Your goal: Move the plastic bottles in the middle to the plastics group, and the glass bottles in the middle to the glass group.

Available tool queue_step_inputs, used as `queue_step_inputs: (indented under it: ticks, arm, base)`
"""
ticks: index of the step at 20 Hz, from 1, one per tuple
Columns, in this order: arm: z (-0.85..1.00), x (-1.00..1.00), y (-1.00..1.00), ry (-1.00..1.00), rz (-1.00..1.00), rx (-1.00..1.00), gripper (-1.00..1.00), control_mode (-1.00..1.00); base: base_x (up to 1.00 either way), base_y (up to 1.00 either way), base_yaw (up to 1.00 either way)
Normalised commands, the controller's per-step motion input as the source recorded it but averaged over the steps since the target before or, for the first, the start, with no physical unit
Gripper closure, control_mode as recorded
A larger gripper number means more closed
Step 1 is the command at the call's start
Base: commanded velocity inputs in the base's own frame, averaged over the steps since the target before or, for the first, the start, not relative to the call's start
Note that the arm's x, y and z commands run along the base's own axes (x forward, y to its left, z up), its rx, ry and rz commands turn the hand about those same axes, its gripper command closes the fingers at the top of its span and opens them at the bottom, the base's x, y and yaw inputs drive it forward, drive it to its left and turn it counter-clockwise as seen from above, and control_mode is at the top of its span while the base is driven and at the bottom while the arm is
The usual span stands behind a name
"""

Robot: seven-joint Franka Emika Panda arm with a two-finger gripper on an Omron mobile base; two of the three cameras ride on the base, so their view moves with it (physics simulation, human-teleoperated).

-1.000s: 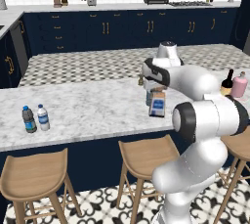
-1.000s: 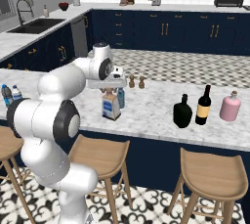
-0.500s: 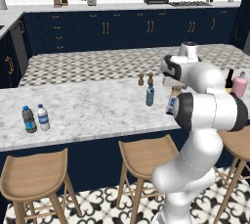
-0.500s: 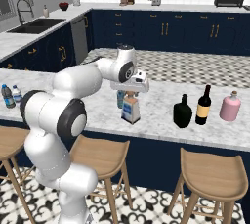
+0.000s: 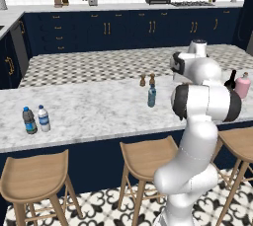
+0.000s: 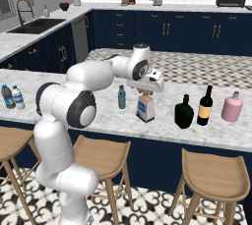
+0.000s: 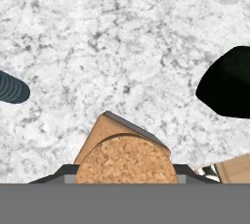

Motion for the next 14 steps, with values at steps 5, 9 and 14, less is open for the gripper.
queue_step_inputs:
  ticks: [5,9,14]
  arm:
    - [0.0,0.09,-0.21,-0.03,-0.09,0.0,1.0,-1.0]
    - [0.0,-0.04,-0.39,-0.03,-0.13,0.0,1.0,-1.0]
    - [0.0,0.09,-0.12,-0.05,-0.13,0.0,1.0,-1.0]
  base:
    - [0.0,0.0,0.0]
    - [0.0,0.0,0.0]
    - [0.0,0.0,0.0]
